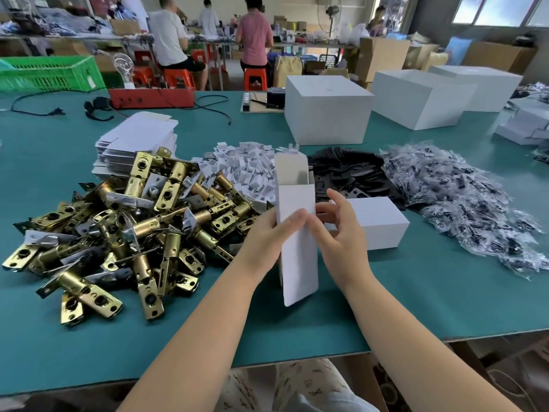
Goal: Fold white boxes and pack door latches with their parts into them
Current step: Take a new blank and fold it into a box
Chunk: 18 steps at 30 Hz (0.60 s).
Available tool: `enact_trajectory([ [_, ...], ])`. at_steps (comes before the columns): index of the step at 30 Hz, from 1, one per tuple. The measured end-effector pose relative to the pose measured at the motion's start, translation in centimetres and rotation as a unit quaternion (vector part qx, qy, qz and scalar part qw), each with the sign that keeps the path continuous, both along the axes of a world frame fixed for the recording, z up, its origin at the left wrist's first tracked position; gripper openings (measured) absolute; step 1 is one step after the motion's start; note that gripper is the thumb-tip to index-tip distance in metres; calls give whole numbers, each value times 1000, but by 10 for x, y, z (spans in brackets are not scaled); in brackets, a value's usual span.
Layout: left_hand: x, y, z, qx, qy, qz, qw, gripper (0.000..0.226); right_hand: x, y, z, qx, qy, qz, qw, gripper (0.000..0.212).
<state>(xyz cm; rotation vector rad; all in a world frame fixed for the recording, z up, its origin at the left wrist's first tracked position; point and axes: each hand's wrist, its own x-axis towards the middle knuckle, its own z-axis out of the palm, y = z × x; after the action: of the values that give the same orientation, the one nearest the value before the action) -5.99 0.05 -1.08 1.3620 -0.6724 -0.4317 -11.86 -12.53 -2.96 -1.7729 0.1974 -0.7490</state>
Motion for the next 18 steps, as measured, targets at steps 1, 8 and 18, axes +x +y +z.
enact_trajectory([
  [1, 1, 0, 1, -5, 13, 13, 1000, 51, 0, -1, 0, 4, 4, -6, 1000, 49],
  [8, 5, 1, 1, -43, 93, 77, 992, 25, -2, -1, 3, 30, 12, 38, 999, 30],
  [18, 6, -2, 2, -76, 61, 92, 991, 29, -3, -12, 1, 122, -5, 153, 981, 63],
])
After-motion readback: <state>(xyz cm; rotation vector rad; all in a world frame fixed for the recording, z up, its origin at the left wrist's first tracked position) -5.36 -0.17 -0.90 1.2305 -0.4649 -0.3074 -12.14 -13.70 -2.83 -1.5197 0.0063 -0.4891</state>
